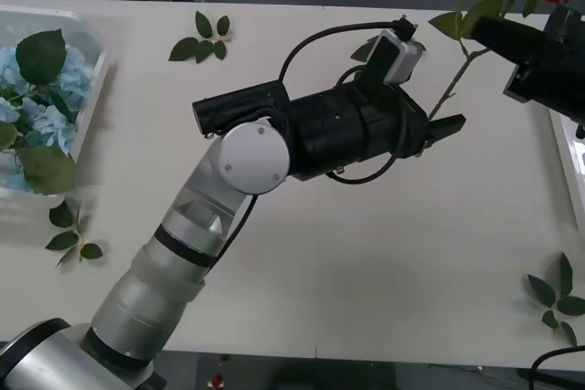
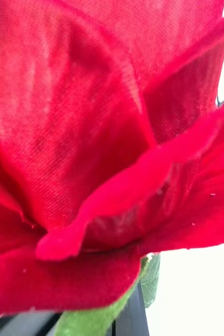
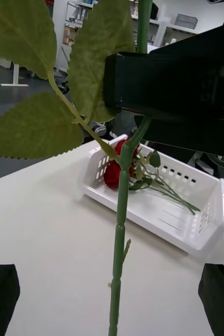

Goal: Put the red flowers into the right box and the blue flowers into the left box

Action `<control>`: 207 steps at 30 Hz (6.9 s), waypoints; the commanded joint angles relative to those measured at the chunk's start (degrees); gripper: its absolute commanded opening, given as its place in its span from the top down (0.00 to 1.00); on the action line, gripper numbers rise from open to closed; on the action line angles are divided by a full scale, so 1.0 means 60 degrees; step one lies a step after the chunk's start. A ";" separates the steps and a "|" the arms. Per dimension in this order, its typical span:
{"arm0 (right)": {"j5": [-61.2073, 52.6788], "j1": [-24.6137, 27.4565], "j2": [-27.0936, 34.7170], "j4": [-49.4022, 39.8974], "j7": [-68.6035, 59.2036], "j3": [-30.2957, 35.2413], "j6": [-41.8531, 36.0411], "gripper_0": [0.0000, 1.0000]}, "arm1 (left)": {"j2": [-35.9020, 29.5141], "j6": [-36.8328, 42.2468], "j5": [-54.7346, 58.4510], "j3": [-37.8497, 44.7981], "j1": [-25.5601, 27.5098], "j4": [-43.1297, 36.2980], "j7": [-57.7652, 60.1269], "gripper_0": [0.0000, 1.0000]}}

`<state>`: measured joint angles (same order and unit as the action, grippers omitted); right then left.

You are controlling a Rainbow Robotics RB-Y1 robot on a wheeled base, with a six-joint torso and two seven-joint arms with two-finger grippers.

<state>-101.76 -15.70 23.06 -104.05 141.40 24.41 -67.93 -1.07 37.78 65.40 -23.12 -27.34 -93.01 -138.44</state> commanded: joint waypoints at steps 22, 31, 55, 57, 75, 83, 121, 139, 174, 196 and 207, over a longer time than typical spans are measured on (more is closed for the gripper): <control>0.5344 -0.0152 0.2997 0.0408 -0.6736 0.1484 -0.2654 1.00 | -0.6940 -0.0759 0.7308 -0.0322 0.1641 -0.3453 -0.1039 0.00; 0.6677 -0.0314 0.4433 0.2620 -0.6867 0.1411 -0.1467 1.00 | -0.8288 0.0164 1.0209 0.0000 0.2285 -0.3511 -0.2401 0.00; 0.9065 -0.1149 0.6205 0.6428 -0.6457 -0.0889 0.2341 1.00 | -0.2575 0.7342 0.6327 0.5244 0.2432 -0.1124 -0.1669 0.00; 0.9153 -0.1149 0.6205 0.6428 -0.6399 -0.0947 0.2371 1.00 | -0.2458 0.7327 0.6341 0.5230 0.2432 -0.1124 -0.1669 0.00; 0.8787 -0.1236 0.6205 0.6428 -0.5666 -0.0977 0.2371 0.00 | -0.2223 0.6887 0.6283 0.5332 0.2447 -0.1124 -0.1727 0.00; 0.8567 -0.1236 0.6205 0.6428 -0.5300 -0.0918 0.2297 0.00 | -0.2238 0.6756 0.6517 0.5142 0.2461 -0.1109 -0.1727 0.00; 0.3206 -0.1266 0.5136 0.3601 0.1570 -0.1167 -0.2903 0.00 | -0.2238 0.6756 0.6517 0.5142 0.2461 -0.1109 -0.1727 0.00; 0.2019 -0.1236 0.3613 0.1345 0.2267 -0.2822 -0.3708 0.00 | -0.2238 0.6756 0.6517 0.5142 0.2461 -0.1109 -0.1727 0.00; 0.1082 -0.1251 0.4418 0.0291 0.2267 -0.6397 -0.0925 0.00 | -0.2238 0.6756 0.6517 0.5142 0.2461 -0.1109 -0.1727 0.00; 0.1433 -0.1236 0.4023 0.0305 0.2267 -0.5752 -0.2317 0.00 | -0.2238 0.6756 0.6517 0.5142 0.2461 -0.1109 -0.1727 0.00; 0.1521 -0.1236 0.4023 0.0305 0.2267 -0.5737 -0.2317 0.00 | -0.2238 0.6756 0.6517 0.5142 0.2461 -0.1109 -0.1727 0.00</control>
<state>-92.45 -21.96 46.66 -100.44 153.41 -10.14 -81.90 -15.00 78.50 103.95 8.55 -11.42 -97.67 -149.70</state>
